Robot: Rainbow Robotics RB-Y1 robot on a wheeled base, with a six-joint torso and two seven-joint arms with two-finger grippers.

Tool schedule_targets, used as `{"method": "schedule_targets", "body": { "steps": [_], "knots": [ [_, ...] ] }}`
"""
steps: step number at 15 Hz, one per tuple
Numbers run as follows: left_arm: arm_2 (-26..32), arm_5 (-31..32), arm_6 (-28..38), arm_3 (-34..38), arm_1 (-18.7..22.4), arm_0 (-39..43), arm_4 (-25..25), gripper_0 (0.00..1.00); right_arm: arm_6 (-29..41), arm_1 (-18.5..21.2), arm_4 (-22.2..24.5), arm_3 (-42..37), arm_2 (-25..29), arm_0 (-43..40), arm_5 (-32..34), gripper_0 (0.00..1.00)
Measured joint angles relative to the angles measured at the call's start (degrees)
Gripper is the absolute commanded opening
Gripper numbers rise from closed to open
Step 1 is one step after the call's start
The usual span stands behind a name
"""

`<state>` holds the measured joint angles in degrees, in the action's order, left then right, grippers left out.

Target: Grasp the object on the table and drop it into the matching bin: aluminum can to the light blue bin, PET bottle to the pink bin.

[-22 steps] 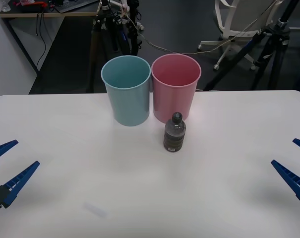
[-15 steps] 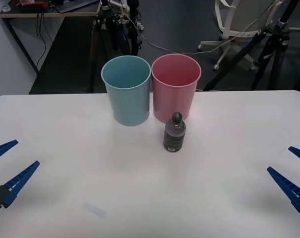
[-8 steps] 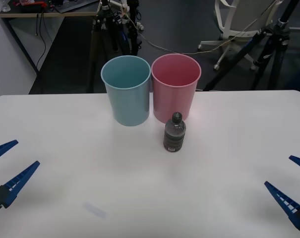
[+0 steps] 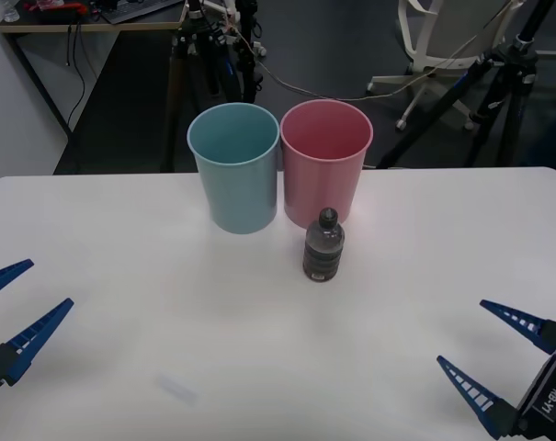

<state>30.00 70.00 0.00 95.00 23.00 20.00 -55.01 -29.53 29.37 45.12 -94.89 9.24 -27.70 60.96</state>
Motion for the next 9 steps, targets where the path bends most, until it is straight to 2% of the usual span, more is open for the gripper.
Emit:
{"method": "schedule_targets", "body": {
  "steps": [4,6,9],
  "knots": [
    [0.00,0.00,0.00,0.00,0.00,0.00,0.00,1.00,-1.96,2.31,-2.07,6.53,-8.32,7.07,-0.66,1.00],
    [0.00,0.00,0.00,0.00,0.00,0.00,0.00,1.00,-5.31,2.53,-2.96,10.06,-11.69,11.49,-1.65,1.00],
    [0.00,0.00,0.00,0.00,0.00,0.00,0.00,1.00,-6.40,2.53,-4.33,12.05,-16.79,15.82,-7.00,1.00]
  ]
}}
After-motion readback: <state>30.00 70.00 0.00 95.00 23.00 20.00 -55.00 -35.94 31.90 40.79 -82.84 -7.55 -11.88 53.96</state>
